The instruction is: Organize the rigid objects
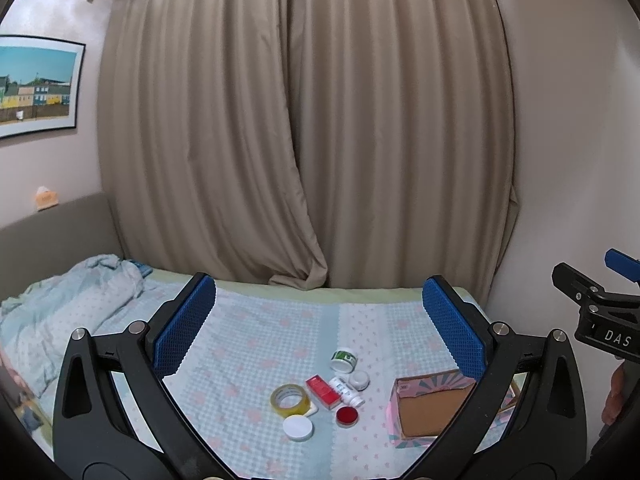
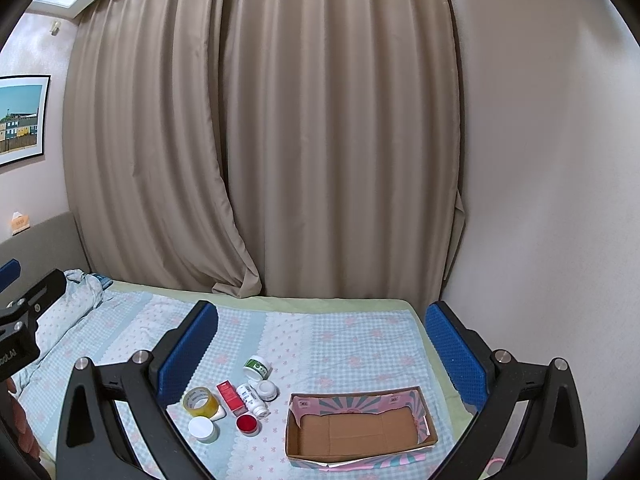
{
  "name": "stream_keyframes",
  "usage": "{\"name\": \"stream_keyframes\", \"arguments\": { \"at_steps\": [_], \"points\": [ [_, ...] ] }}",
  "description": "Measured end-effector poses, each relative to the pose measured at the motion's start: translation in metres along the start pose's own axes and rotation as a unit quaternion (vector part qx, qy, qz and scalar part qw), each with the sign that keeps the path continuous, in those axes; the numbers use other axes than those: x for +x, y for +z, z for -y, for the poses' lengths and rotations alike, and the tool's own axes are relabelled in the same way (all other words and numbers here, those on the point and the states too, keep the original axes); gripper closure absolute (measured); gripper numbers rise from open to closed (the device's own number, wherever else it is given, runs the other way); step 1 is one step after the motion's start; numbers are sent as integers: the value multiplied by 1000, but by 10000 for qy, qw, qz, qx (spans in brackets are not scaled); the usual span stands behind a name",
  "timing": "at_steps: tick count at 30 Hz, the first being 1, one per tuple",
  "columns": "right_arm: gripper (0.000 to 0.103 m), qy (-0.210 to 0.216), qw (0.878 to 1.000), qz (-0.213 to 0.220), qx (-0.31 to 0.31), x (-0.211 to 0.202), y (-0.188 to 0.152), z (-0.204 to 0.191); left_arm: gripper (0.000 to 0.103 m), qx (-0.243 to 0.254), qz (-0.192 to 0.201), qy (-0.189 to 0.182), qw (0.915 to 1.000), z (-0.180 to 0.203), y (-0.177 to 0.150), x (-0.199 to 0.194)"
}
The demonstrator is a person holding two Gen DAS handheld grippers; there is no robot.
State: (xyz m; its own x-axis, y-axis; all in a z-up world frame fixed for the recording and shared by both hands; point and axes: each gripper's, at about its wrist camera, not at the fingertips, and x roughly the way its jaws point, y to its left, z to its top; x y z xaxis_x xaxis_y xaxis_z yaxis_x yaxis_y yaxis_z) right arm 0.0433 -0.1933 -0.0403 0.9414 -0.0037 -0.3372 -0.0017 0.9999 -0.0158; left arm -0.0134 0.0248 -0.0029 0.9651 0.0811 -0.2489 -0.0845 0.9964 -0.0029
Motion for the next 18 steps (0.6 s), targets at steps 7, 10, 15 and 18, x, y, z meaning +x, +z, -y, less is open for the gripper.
{"name": "stream_keyframes", "arguments": {
  "at_steps": [7,10,15,18],
  "points": [
    [0,125,9998,-149,-31,11,3,1,0,-234,-292,250,9990,-11,0,18],
    [0,311,9990,-311,-69,29,5,2,0,-363,-620,445,9964,-18,-9,37],
    [0,737,9943,-735,-243,86,-5,-1,0,-585,-1321,892,9855,-33,-42,75],
    [0,966,9889,-1069,-356,132,-17,-8,0,-634,-1728,1025,9776,-40,-69,99]
  ]
}}
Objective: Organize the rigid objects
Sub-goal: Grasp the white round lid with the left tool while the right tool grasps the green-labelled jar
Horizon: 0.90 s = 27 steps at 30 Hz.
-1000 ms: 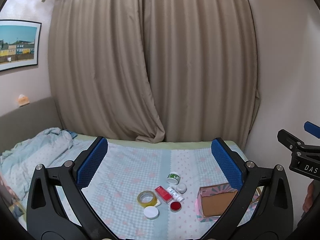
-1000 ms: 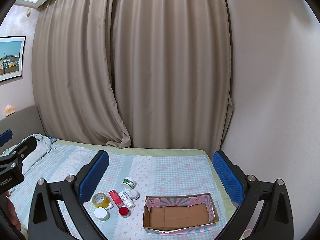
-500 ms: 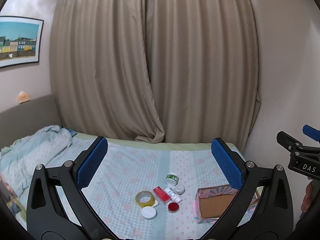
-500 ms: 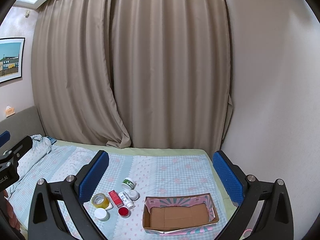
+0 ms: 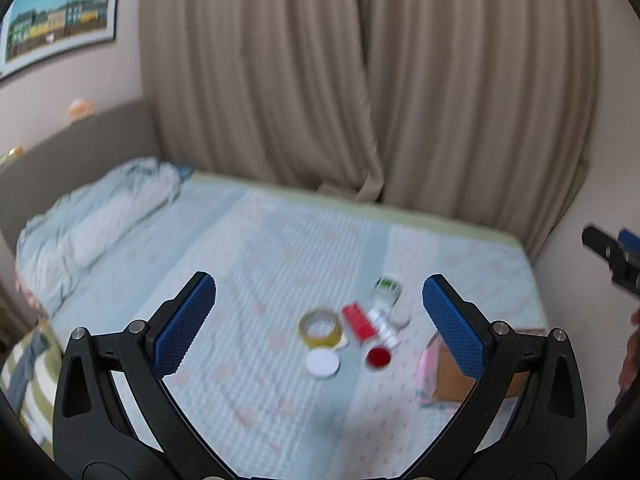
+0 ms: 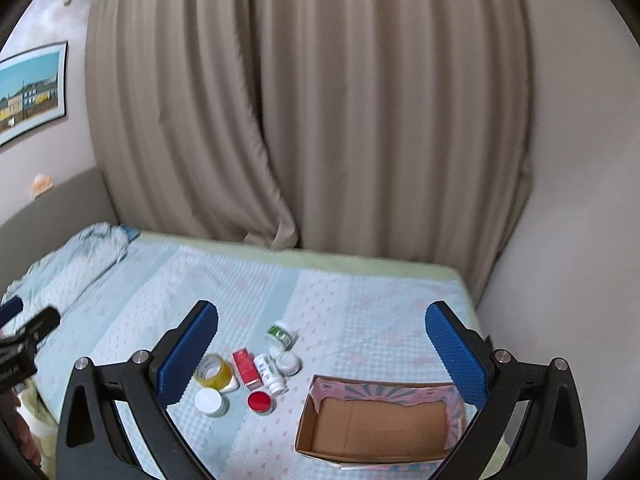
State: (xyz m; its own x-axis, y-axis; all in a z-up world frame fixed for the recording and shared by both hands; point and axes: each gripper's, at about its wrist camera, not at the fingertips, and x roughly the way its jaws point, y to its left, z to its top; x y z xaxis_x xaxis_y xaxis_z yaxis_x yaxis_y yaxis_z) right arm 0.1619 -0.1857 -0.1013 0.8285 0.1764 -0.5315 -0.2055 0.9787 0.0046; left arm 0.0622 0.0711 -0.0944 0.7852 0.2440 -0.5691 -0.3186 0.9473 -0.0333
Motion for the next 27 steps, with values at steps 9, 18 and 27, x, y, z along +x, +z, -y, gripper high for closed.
{"name": "stream_keyframes", "arguments": {
  "at_steps": [9,18,27],
  "points": [
    [0,606,9922,-968,-507,160,-16,-8,0,-353,-1268,107,9912,-6,-62,133],
    [0,1199,9621,-1999,-1417,320,-48,-31,0,-527,-2456,268,9676,4,-148,271],
    [0,1869,8964,-2831,-2854,447,-100,-74,0,-843,-3115,319,9459,2,-219,354]
  ]
}}
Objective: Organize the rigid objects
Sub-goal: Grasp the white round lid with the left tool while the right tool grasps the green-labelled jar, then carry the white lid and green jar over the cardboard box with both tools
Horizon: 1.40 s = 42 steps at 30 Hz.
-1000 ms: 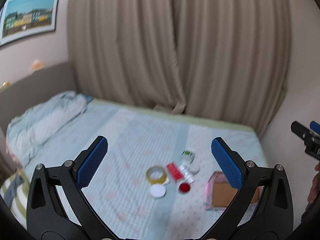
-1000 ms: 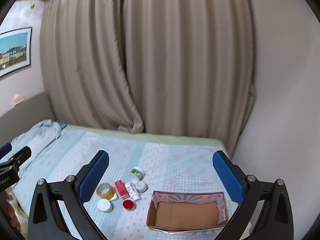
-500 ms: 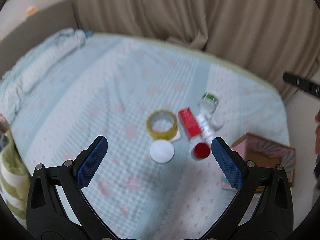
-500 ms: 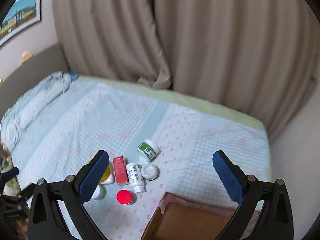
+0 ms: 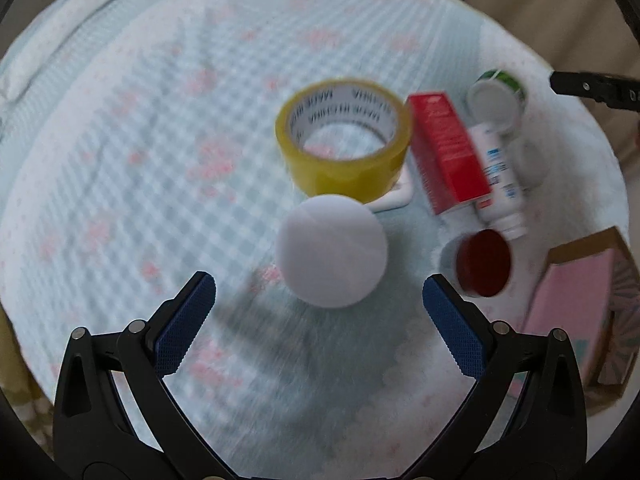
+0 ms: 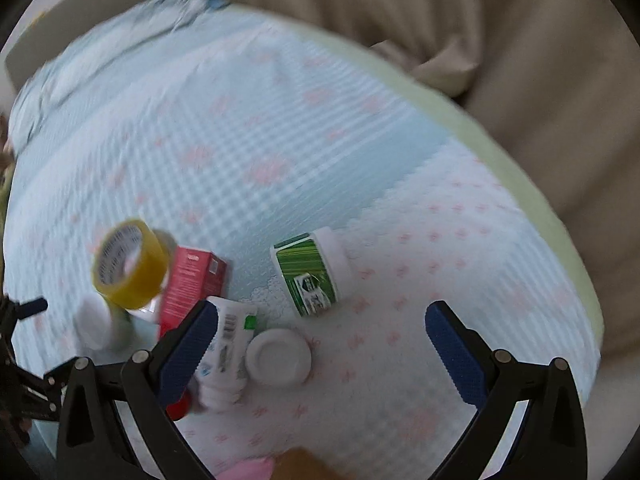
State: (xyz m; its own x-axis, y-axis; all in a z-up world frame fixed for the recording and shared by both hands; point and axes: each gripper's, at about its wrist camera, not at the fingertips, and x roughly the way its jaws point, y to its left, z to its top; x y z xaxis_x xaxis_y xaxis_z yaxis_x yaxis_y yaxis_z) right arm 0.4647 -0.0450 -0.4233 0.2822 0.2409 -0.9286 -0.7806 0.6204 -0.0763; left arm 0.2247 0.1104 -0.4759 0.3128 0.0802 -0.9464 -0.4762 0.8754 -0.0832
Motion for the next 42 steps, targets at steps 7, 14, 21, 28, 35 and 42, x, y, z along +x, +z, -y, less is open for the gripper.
{"name": "stream_keyframes", "arguments": {
  "at_steps": [7,14,21,28,35,42],
  "points": [
    [0,106,9934,-693,-911,77,18,-6,0,-228,-225,-22,9995,-6,7,41],
    [27,314,9887,-1088,-981,113,27,5,29,-101,-413,-177,9989,5,12,67],
    [49,486,9809,-1302,-1363,126,30,-7,33,23,-365,-156,9992,13,12,70],
    [50,424,9835,-1300,-1183,121,35,-8,33,-67,-316,-245,9992,2,10,51],
    [50,354,9898,-1107,-829,80,43,-15,33,-37,-109,-267,9996,-13,7,11],
    [50,261,9952,-806,-487,-3,49,-17,33,64,241,-311,9992,-14,11,-59]
  ]
}}
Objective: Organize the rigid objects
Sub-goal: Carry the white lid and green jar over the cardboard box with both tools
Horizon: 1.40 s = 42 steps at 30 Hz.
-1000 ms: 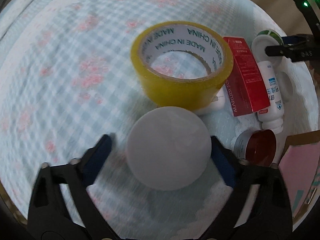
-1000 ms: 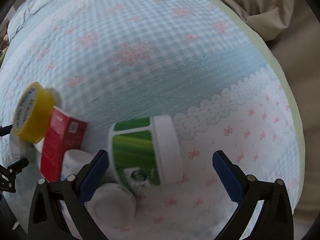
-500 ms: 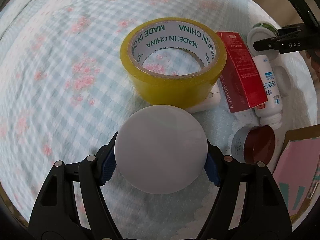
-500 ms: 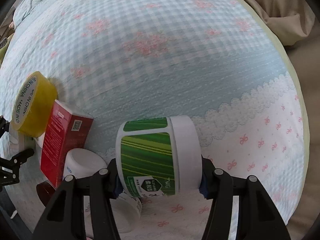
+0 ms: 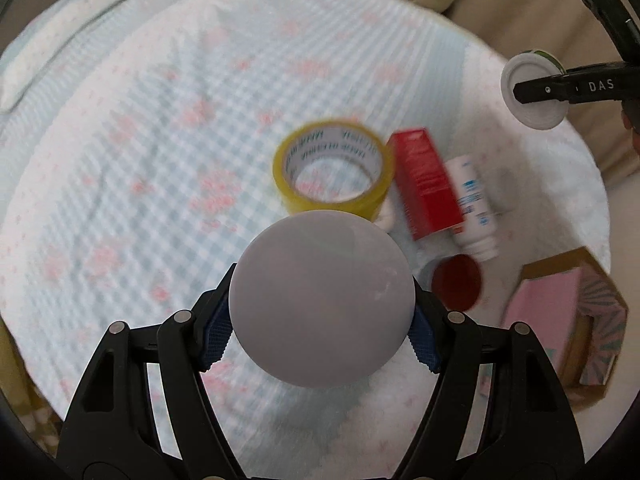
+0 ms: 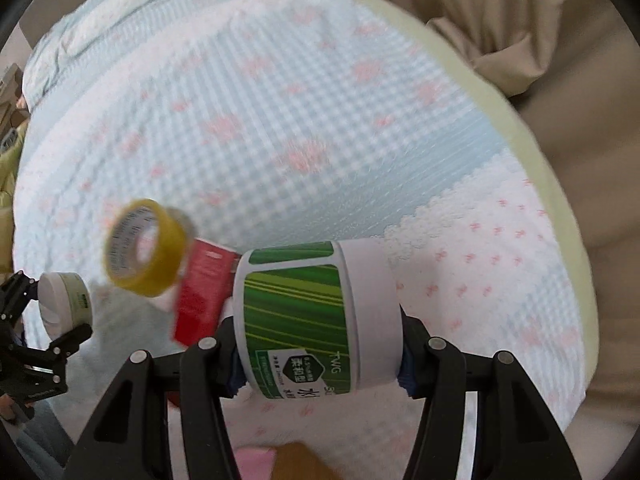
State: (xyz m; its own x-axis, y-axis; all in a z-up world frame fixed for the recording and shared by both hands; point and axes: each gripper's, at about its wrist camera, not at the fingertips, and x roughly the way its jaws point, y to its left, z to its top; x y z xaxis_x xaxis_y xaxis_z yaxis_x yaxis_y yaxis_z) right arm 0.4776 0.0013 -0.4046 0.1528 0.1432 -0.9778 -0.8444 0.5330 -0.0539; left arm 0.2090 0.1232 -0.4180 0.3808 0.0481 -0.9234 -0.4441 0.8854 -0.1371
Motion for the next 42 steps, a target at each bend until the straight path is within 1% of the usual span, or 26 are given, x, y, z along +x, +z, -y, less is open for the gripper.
{"name": "stream_keyframes", "arguments": {
  "at_steps": [1,3,4,8,10,13,14,18,20,23,25,26,29,32,36,38,42],
  "points": [
    [50,-19,10000,29,61,-15,-7,-11,33,40,53,-11,10000,1,2,-12],
    [50,-11,9998,80,188,-45,-20,-18,33,126,168,-32,9998,7,6,-34],
    [50,0,9996,122,259,-56,-23,-27,33,212,245,-52,9995,11,8,-51],
    [50,35,9976,367,583,-111,-49,-39,33,531,433,-144,9975,36,17,-94],
    [50,24,9959,469,771,-142,-68,-42,33,694,484,-258,9961,49,23,-115],
    [50,-53,9933,556,1016,-174,-100,-44,33,984,557,-465,9925,72,25,-144],
    [50,-74,9925,570,1082,-181,-108,-44,33,1100,585,-515,9909,83,28,-148],
    [50,-230,9863,635,1507,-218,-157,-36,33,1436,617,-827,9842,123,27,-175],
    [50,-327,9824,634,1726,-230,-180,-30,33,1630,618,-967,9799,147,23,-182],
    [50,-456,9742,627,2121,-247,-223,-18,33,1891,537,-1169,9735,182,14,-186],
    [50,-508,9698,606,2309,-251,-243,-12,33,2052,423,-1334,9687,207,5,-185],
    [50,-545,9664,579,2446,-253,-258,-8,33,2111,388,-1379,9669,215,-1,-181],
    [50,-579,9591,502,2725,-251,-289,0,33,2388,225,-1459,9598,247,-16,-170],
    [50,-536,9513,372,3012,-237,-318,8,33,2576,-19,-1498,9546,275,-25,-151],
    [50,-375,9394,108,3407,-202,-353,18,33,2727,-372,-1491,9498,310,-39,-122],
    [50,-289,9343,-6,3552,-183,-365,23,33,2804,-496,-1441,9477,326,-45,-108],
    [50,-198,9291,-276,3684,-140,-386,26,33,3071,-783,-1288,9396,349,-52,-70]
  ]
}}
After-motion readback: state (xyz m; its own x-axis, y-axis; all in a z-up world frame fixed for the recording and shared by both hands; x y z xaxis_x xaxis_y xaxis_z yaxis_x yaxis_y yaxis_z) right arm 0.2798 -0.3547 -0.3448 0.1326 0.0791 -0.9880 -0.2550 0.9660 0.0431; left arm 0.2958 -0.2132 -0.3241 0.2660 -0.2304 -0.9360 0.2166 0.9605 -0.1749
